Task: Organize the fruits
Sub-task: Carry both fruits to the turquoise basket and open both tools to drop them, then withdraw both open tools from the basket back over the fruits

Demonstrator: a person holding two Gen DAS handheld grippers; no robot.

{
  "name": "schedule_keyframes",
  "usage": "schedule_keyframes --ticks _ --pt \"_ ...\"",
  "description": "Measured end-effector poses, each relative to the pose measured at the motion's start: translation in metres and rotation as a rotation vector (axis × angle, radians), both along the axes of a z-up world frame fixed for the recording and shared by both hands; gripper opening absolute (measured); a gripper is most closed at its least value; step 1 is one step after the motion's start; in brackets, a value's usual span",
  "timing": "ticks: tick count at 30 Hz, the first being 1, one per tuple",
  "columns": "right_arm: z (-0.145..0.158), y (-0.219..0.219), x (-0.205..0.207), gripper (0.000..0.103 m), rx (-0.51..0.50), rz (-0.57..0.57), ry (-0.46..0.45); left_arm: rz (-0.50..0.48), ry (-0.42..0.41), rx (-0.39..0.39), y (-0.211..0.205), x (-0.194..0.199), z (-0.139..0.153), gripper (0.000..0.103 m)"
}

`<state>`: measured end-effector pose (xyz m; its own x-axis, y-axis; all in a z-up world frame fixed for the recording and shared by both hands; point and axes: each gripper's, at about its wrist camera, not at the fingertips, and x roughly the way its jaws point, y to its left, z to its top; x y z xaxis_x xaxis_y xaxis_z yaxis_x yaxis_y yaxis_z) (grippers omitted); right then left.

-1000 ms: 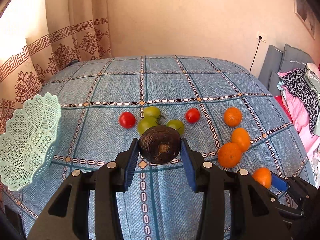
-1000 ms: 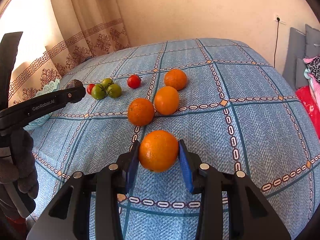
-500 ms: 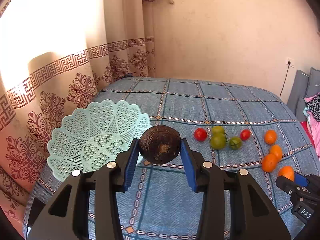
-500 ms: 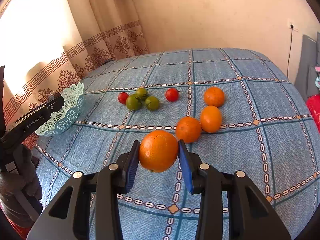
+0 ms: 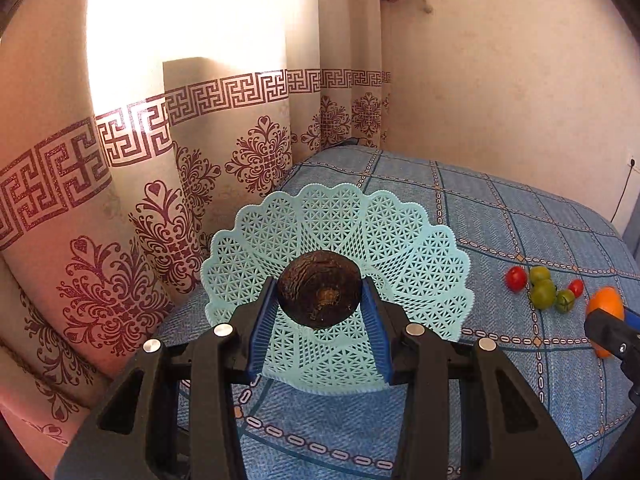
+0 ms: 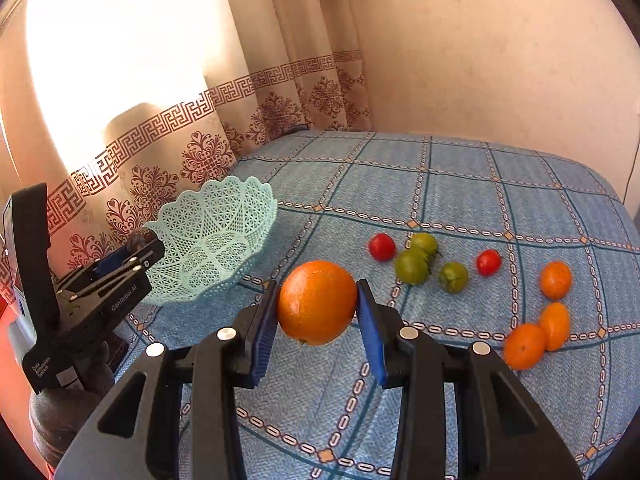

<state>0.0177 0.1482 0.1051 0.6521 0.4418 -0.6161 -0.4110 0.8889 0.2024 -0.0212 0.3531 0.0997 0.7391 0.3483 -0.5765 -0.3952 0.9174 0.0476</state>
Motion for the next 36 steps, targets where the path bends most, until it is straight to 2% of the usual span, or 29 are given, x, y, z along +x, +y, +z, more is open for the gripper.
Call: schedule_keyframes --ticks 5,18,19,20,21,22,24,31,36 --pt "0.006 0.035 0.009 0.039 -0.005 0.048 -0.015 0.018 0.01 -0.004 0.015 0.0 -0.007 0.043" --pt "-0.008 0.104 0.043 0.039 -0.017 0.118 0.024 0.036 0.028 -0.03 0.033 0.003 -0.019 0.044" --pt "-0.009 0.105 0.046 0.039 -0.014 0.116 0.03 0.038 0.028 -0.035 0.035 0.004 -0.02 0.047" --pt "-0.011 0.106 0.048 0.039 -0.011 0.115 0.036 0.045 0.026 -0.038 0.036 0.005 -0.02 0.058" --pt "-0.013 0.107 0.05 0.039 -0.007 0.117 0.047 0.05 0.021 -0.043 0.037 0.005 -0.02 0.064" --pt "-0.014 0.107 0.052 0.049 0.002 0.119 0.054 0.058 0.013 -0.044 0.039 0.004 -0.019 0.072" --pt "-0.013 0.104 0.052 0.061 0.017 0.098 0.036 0.069 0.006 -0.037 0.04 0.004 -0.018 0.073" --pt "-0.009 0.092 0.051 0.061 0.037 0.062 0.019 0.076 0.007 -0.029 0.04 0.006 -0.021 0.074" --pt "-0.009 0.079 0.05 0.063 0.057 0.029 0.025 0.074 0.004 -0.023 0.038 0.008 -0.02 0.079"
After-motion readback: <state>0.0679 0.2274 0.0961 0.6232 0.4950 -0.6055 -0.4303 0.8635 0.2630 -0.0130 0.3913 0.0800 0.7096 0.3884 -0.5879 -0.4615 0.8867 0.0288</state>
